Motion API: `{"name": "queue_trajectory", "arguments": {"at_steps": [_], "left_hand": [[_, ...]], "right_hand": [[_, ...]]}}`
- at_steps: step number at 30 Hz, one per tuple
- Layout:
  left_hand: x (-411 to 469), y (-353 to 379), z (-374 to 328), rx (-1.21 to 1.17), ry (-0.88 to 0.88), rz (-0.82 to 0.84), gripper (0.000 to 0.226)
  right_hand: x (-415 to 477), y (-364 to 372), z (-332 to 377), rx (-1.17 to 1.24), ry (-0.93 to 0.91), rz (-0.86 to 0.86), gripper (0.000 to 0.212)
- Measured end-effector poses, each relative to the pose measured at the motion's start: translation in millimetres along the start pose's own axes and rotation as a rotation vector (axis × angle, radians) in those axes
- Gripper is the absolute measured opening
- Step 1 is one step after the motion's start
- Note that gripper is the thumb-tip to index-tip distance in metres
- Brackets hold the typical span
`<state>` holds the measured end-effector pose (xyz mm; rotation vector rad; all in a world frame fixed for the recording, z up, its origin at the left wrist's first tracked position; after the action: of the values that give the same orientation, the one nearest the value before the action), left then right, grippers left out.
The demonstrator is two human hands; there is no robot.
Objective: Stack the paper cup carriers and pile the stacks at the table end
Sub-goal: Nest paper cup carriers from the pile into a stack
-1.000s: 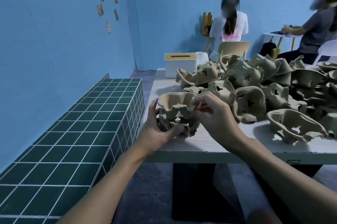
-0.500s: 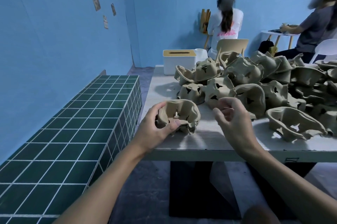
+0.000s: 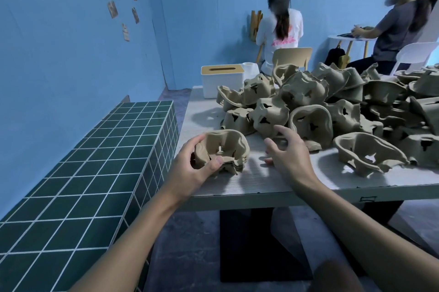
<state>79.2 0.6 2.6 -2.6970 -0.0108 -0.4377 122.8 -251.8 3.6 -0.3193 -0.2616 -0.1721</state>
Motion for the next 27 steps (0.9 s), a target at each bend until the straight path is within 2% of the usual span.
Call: {"name": "queue_trajectory", "arguments": {"at_steps": [5,10,13,20,24,27], "left_hand": [[0.1,-0.3,-0.1,-0.005,0.004,-0.002,0.095],[0.0,-0.4,-0.7,-0.02,0.007,-0.003,0.095],[0.7,-0.2,0.8,-0.023,0.01,0.0,0.093],[1.2,-1.4,3.4,-0.016,0.007,-0.009,0.094],[1.0,-1.4,3.9,-0.025,0.001,-0.007,0.091],[0.7,0.8,1.7,-0.041,0.003,0.014,0.088]], "right_hand": [[3.3,3.8,9.6,-0.133,-0.045,0.013,0.041],[13.7,9.3,13.6,-0.115,-0.068,0.037,0.037],[15.6,4.6,17.9,-0.016,-0.092,0.002,0.032],[-1.4,-12.6,48.7,-0.063,-0.29,-0.069,0.023],[-10.9,-13.2,69.7,-0.065,-0.387,-0.033,0.019],[-13.1,-6.8,75.7,-0.036,-0.391,0.014,0.007]]}}
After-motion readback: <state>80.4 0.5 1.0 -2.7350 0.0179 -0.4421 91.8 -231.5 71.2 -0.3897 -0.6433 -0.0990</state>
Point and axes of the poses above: each hand's wrist, its own x-axis towards the middle knuckle, its own y-axis out of the palm, z = x × y, the point moved 10 cm from there along x, towards the middle knuckle, and after that the axes turned 3 degrees about z, right-handed, at the moved point
